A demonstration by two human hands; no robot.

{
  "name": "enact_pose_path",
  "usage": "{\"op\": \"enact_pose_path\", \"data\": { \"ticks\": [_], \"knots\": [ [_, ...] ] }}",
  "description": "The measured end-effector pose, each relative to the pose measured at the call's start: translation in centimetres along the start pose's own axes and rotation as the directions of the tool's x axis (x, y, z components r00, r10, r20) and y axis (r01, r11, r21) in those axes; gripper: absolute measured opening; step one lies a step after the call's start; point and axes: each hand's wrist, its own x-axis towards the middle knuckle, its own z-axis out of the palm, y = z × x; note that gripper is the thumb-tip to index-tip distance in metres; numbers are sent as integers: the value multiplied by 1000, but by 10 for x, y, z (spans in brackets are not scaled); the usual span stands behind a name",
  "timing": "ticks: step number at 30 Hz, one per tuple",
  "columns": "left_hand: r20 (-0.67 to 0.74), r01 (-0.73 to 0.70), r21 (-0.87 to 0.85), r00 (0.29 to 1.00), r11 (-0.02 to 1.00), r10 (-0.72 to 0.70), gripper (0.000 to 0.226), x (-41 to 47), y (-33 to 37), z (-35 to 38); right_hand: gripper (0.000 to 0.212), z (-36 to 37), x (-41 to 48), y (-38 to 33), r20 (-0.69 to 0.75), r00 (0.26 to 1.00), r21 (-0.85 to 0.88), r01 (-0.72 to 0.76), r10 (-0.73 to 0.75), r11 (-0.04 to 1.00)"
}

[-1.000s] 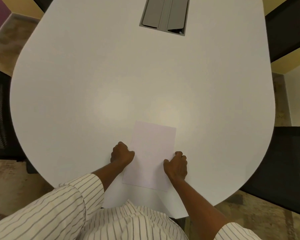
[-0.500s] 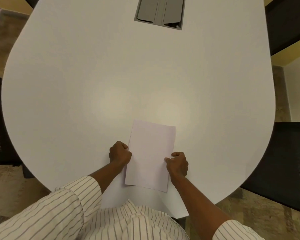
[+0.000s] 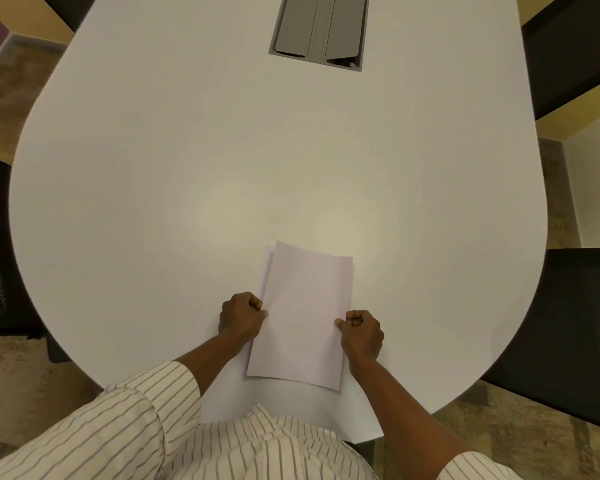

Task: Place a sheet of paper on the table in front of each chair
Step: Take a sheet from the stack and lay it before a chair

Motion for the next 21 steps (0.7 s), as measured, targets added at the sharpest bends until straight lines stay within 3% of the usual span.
{"op": "enact_pose_path", "data": {
  "ticks": [5, 11, 21],
  "knots": [
    [14, -29, -37, 999, 999, 30, 12, -1, -5, -1, 12, -2, -4, 5, -14, 1000, 5, 24, -24, 1000],
    [31, -43, -79, 998, 996, 45, 11, -3, -10, -3, 23, -6, -7, 10, -41, 998, 0, 52, -52, 999],
    [59, -68, -259, 994, 963, 87, 13, -15, -21, -15, 18, -17, -26, 13, -40, 990, 143, 139, -134, 980]
  ]
}}
